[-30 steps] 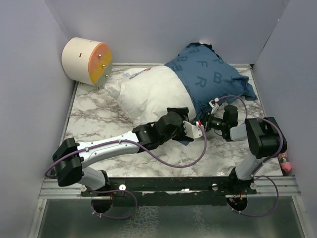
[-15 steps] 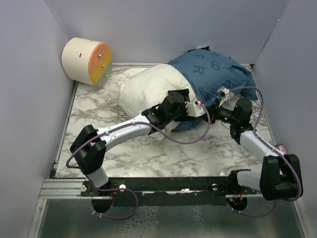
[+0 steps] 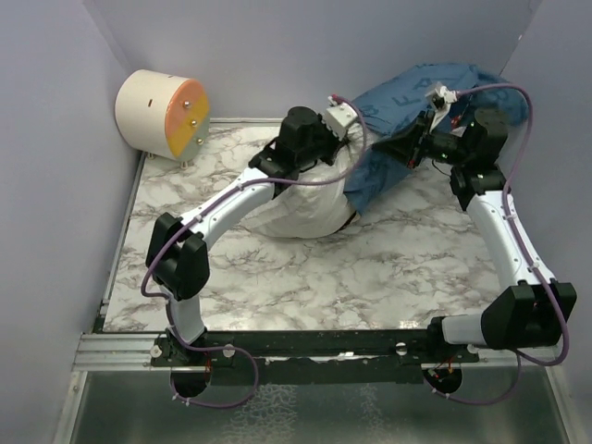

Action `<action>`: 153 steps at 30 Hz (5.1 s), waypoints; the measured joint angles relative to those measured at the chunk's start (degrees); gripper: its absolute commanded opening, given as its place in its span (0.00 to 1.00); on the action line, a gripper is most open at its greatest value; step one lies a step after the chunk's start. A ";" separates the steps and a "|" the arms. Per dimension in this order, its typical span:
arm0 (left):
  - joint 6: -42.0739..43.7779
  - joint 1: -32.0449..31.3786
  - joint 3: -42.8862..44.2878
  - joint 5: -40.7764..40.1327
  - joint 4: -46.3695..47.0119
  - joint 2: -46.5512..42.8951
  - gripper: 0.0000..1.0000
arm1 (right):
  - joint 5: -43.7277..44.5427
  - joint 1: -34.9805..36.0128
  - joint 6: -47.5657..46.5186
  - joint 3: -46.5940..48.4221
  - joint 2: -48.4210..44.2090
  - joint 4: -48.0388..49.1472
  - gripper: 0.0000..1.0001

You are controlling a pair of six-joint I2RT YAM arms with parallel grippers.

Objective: Put the pillow into the pillowcase
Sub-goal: Stuff the pillow into the pillowcase.

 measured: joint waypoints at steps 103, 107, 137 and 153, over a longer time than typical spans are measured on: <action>-60.78 17.73 -53.75 9.27 46.38 -15.63 0.00 | 18.47 28.94 -24.79 43.85 30.58 -38.80 0.01; -60.89 16.92 -49.20 9.27 52.76 -10.01 0.00 | 17.88 33.92 -21.49 54.12 39.01 -40.52 0.01; -56.63 7.19 -63.80 4.13 41.81 -32.24 0.77 | 0.57 9.77 -42.10 4.44 -7.69 -43.65 1.00; -53.77 -0.28 -68.61 3.82 7.15 -57.00 0.99 | 15.43 8.68 -41.29 -22.69 -10.14 -25.83 0.88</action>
